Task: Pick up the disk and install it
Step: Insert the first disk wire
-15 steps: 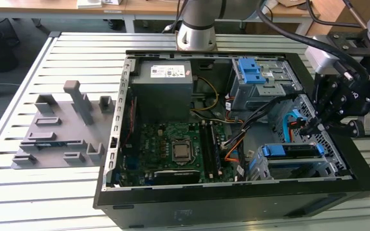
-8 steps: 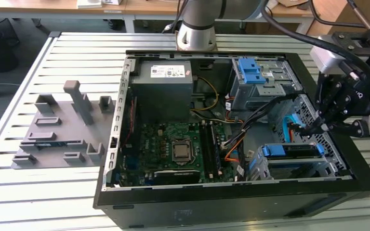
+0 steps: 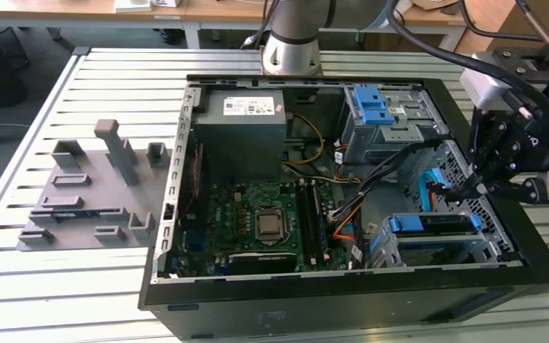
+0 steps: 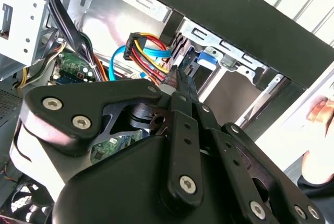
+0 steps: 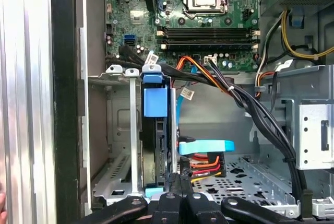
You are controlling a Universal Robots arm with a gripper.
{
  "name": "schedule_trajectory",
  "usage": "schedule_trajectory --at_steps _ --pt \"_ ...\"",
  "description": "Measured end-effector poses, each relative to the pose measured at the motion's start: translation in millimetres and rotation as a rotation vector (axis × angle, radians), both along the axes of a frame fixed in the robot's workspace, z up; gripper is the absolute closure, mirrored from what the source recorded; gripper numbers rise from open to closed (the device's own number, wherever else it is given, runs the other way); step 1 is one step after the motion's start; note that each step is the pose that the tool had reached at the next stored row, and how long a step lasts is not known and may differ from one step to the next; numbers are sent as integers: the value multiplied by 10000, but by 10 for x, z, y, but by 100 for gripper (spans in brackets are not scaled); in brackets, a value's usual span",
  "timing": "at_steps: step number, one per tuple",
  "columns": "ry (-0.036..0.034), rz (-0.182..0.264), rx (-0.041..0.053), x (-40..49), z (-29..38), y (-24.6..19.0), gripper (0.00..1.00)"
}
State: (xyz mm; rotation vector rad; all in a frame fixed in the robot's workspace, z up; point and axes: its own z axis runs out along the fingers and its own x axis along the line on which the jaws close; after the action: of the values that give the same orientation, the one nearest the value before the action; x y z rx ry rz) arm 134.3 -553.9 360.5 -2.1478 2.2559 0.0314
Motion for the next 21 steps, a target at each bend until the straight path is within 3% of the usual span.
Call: schedule_trajectory --at_steps 5,16,17,21 --pt "-24 -56 98 -76 -1 0 89" --pt "-26 -56 101 -78 0 1 89" --pt "-26 -56 101 -78 0 1 82" --pt "-26 -57 101 -78 0 2 82"
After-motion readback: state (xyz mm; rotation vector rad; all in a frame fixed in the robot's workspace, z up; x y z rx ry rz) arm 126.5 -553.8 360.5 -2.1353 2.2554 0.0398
